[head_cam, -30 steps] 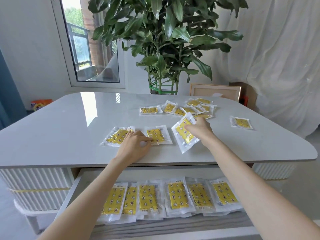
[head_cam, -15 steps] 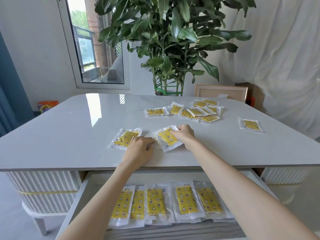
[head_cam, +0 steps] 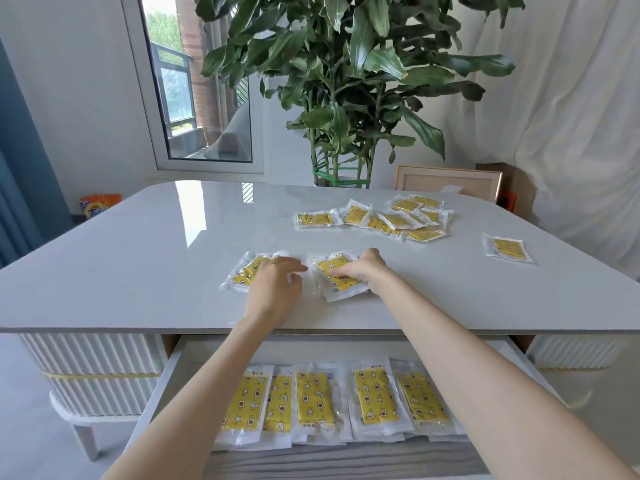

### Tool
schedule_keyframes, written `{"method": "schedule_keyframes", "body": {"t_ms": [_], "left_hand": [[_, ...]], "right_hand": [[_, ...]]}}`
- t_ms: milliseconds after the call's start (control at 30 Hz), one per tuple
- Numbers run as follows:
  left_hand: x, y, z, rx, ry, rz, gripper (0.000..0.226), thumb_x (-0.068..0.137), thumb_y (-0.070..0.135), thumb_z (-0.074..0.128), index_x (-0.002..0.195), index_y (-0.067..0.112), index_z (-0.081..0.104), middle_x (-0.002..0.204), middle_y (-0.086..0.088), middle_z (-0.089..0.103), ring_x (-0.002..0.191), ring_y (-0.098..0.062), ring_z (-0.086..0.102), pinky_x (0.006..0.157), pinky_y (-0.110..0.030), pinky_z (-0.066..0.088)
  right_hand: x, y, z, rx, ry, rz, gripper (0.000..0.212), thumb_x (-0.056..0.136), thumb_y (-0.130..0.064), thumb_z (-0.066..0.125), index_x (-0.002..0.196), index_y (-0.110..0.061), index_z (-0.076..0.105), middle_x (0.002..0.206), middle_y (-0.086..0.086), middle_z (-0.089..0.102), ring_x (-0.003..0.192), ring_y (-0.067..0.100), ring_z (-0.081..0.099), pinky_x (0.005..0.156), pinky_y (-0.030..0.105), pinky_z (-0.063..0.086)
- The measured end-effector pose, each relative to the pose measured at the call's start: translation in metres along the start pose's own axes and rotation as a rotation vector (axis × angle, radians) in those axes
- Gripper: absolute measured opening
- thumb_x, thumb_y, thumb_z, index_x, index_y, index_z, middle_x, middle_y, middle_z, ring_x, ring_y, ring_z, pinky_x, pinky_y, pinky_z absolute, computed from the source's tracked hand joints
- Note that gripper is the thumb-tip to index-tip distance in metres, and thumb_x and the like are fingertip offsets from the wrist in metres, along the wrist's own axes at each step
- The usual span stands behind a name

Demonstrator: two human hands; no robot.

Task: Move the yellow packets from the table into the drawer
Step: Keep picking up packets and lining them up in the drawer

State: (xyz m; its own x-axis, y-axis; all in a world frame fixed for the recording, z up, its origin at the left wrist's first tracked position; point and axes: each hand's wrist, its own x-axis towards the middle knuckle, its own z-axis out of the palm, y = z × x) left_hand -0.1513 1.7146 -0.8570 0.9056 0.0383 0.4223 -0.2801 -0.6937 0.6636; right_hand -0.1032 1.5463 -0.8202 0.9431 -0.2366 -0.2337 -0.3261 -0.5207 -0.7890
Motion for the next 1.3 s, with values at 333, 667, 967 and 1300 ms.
{"method": "schedule_keyframes", "body": {"t_ms": [333,667,967,1300], "left_hand": [[0.018,-0.036,-0.024,0.362,0.038,-0.43,0.076,0.08,0.06,0.053,0.143,0.021,0.034,0.14,-0.01,0.047,0.134,-0.031,0.031,0.108,-0.038,0.02],[0.02,-0.03,-0.026,0.175,0.05,-0.435,0.086,0.072,0.05,0.071,0.143,0.021,0.033,0.13,-0.006,0.056,0.125,-0.03,0.044,0.104,-0.038,0.028],[0.013,-0.024,-0.033,-0.083,-0.02,-0.446,0.062,0.082,0.032,0.07,0.137,0.021,0.043,0.124,-0.007,0.058,0.111,-0.025,0.056,0.084,-0.03,0.043],[-0.02,0.0,-0.057,-0.626,-0.067,-0.486,0.063,0.078,0.012,0.076,0.134,0.021,0.049,0.12,-0.013,0.057,0.093,-0.024,0.061,0.08,-0.03,0.05]], "right_hand": [[-0.004,0.012,0.004,0.248,-0.101,-0.008,0.066,0.058,-0.015,0.092,0.112,0.001,0.057,0.107,0.009,0.068,0.086,0.019,0.067,0.07,0.029,0.055],[-0.014,0.017,0.005,0.313,-0.185,-0.054,0.055,0.064,-0.013,0.088,0.112,0.0,0.064,0.096,0.008,0.071,0.076,0.016,0.066,0.067,0.028,0.057],[-0.022,0.03,0.002,0.302,-0.107,-0.123,0.066,0.059,-0.036,0.088,0.114,-0.008,0.063,0.116,0.005,0.067,0.108,0.019,0.062,0.09,0.03,0.049],[-0.067,0.046,-0.029,0.304,-0.173,-0.235,0.024,0.076,-0.026,0.08,0.094,-0.016,0.066,0.094,-0.005,0.069,0.092,0.01,0.063,0.078,0.022,0.044]]}}
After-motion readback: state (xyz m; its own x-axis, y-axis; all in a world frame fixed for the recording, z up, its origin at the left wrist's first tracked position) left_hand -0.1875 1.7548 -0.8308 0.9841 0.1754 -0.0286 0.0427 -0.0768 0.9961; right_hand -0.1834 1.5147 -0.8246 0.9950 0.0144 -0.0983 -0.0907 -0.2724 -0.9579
